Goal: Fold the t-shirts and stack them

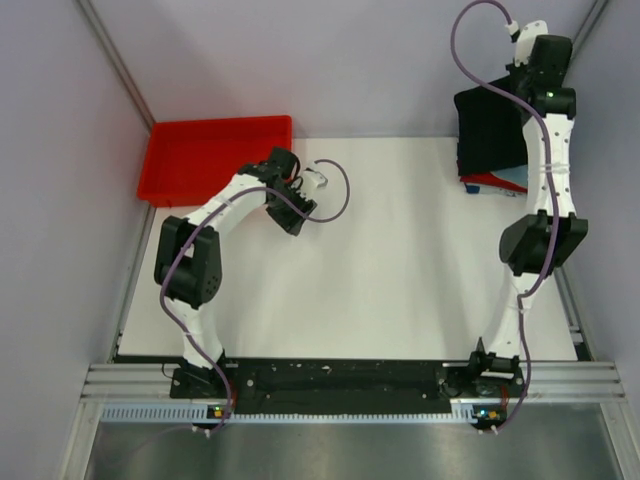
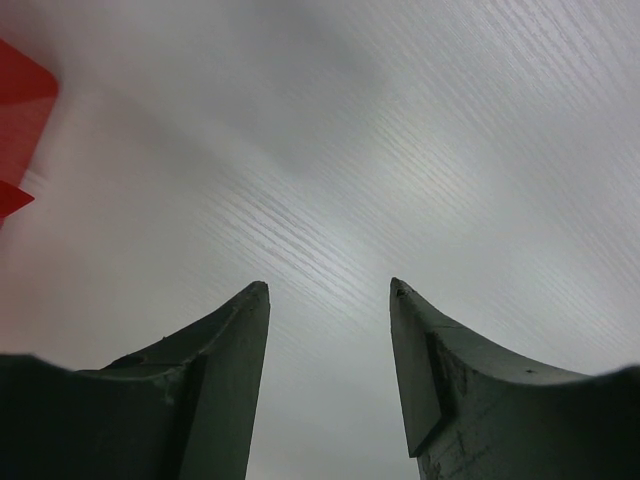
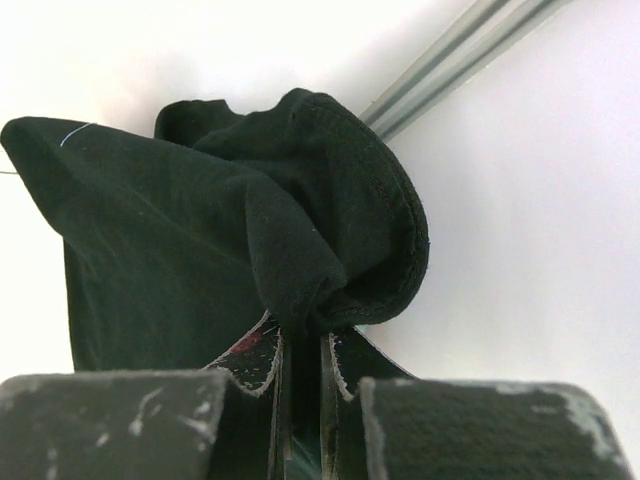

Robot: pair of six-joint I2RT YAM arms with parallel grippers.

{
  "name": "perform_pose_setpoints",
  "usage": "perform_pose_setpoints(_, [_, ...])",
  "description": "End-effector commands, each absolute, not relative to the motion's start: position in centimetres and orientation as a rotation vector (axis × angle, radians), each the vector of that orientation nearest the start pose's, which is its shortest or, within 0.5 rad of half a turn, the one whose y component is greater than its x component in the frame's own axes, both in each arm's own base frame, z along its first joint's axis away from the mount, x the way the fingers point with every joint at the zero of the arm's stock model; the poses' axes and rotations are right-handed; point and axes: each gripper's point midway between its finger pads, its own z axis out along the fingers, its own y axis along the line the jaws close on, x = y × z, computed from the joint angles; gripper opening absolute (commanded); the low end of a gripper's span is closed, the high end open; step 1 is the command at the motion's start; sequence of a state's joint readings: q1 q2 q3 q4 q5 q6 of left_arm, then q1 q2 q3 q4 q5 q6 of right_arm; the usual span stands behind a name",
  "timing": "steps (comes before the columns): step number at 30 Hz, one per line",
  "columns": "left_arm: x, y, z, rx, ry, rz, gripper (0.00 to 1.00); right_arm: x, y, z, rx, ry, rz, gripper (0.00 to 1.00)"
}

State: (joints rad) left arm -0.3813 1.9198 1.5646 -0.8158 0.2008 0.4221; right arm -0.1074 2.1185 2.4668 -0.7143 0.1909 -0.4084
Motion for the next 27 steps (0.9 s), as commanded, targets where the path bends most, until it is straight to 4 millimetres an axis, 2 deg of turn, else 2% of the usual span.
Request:
perform_pose_setpoints(1, [38.6,-17.5,12.1,1.129,2.390,-0.255,0.56,58.0,-14.8,37.7,-0.067,1.855,-0.607,0.00])
perform_pose_setpoints(6, [38.1,-17.4,12.6,1.148,2.381,-0.260,0.57,59.2,-17.9,35.7,-0.026,1.850,-0.633,0.00])
perform_pose_setpoints(9, [37.7,-17.1,12.7,1.164,2.388,-0.255,0.57,60.2,-19.0,34.5,-0.024,1.844,-0.624,0.00])
perform_pose_setpoints(15, [37.3,-16.5,13.2,1.178,2.397,-0.222,0.57,61.3,-22.6,30.3,0.025,1.878,-0.670,0.00])
perform_pose_setpoints(18, [37.3,-16.4,13.4,1.177,2.403,-0.217,0.57,61.6,-24.0,29.8,0.039,1.860,-0.698,0.00])
perform_pose_setpoints(20, [37.3,-16.5,13.5,1.177,2.406,-0.216,0.57,62.0,-24.6,30.2,0.042,1.826,-0.708,0.00])
perform_pose_setpoints(21, [37.2,-16.4,13.4,1.181,2.410,-0.216,0.57,62.2,-24.9,30.3,0.042,1.806,-0.723,0.07])
perform_pose_setpoints(22, [37.2,-16.3,13.4,1.179,2.413,-0.214,0.57,62.3,-25.3,30.4,0.052,1.777,-0.751,0.39])
perform_pose_setpoints(24, [37.2,-16.3,13.4,1.179,2.415,-0.211,0.57,62.5,-26.2,31.7,0.070,1.713,-0.810,0.94])
perform_pose_setpoints(25, [37.2,-16.3,13.6,1.178,2.413,-0.207,0.58,62.4,-26.5,32.4,0.082,1.693,-0.831,0.99])
perform_pose_setpoints(27, [37.1,-16.1,13.6,1.178,2.419,-0.200,0.58,61.9,-26.6,34.6,0.111,1.647,-0.843,0.99])
